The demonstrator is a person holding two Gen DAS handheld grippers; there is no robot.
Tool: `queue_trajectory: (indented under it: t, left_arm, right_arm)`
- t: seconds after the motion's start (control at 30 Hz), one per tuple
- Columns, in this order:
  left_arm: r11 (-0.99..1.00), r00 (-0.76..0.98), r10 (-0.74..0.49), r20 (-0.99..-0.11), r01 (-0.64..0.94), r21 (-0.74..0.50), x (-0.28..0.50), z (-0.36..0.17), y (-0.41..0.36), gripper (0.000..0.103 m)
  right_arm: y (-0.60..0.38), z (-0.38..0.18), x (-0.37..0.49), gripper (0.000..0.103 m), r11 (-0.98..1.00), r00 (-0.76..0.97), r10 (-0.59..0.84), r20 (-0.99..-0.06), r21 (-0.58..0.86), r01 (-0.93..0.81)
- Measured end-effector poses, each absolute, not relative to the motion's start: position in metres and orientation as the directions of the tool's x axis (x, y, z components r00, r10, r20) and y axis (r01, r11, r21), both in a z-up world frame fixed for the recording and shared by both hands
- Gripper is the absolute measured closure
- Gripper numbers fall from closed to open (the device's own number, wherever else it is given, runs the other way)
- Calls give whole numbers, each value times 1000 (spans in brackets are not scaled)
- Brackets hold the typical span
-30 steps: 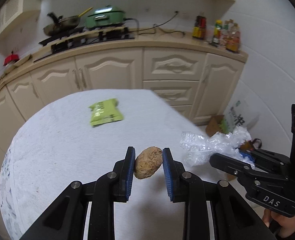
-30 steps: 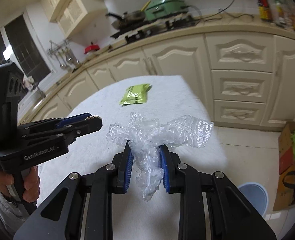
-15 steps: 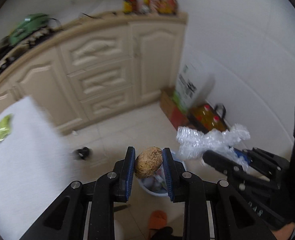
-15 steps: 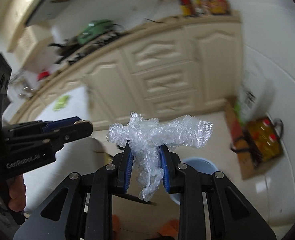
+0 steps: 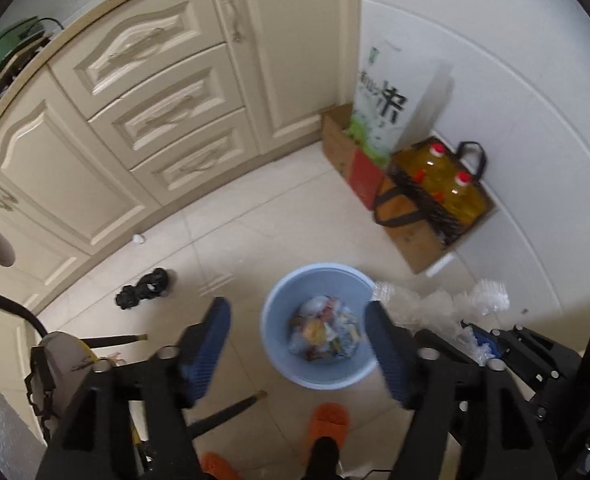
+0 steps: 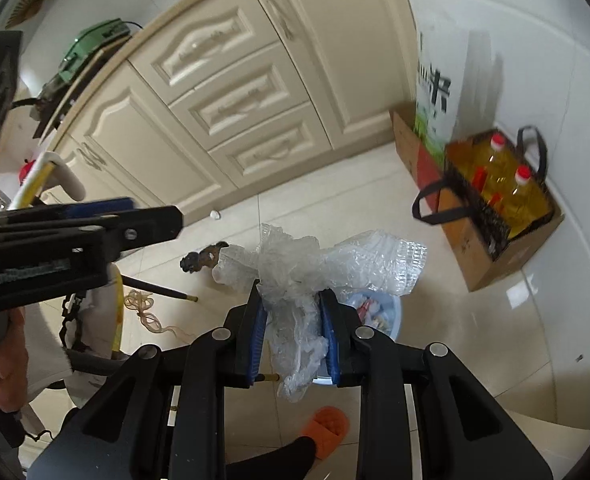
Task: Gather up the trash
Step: 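Open both tools over the blue bin, then move the left tool back to the green snack bag on the table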
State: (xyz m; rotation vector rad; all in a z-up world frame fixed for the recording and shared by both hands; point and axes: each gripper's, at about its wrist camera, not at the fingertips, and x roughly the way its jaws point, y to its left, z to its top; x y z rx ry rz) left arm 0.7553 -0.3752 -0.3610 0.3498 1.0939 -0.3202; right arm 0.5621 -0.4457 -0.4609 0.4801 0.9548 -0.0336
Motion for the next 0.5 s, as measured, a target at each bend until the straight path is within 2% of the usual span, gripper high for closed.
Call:
queue_trajectory:
  t: [0.1,0.23,0.27,0.3,0.37,0.5]
  left_arm:
    - [923,437,-35,-899,358,138,753,-364,-377,34]
    - [937,443,-54,-895,331,108,739,-352,-372,33]
    - [939,448,-60,-892,328,101,734,-343,-367,32]
    - [941,452,-70,-889,325,91,730,-337,-363,32]
    - [944,457,-91,-885,323,70,717,-321,-351,32]
    - [941,482,-130,-866,334,45,692,-287,-327,31]
  right_arm:
    - [-442,-476,572,76,893,571,189,-799,382,240]
    - [-435,-484,582,75,893,571,173,-803,372,252]
    - [-434,-486,586,67,890,569,171,-805,373,262]
    - [-434,-486,587,54,887,563,170,-809,374,270]
    - [-431,-483,588,42,887,561,167,-811,372,274]
    - [-422,-463,582,39,897,570,154,-807,357,263]
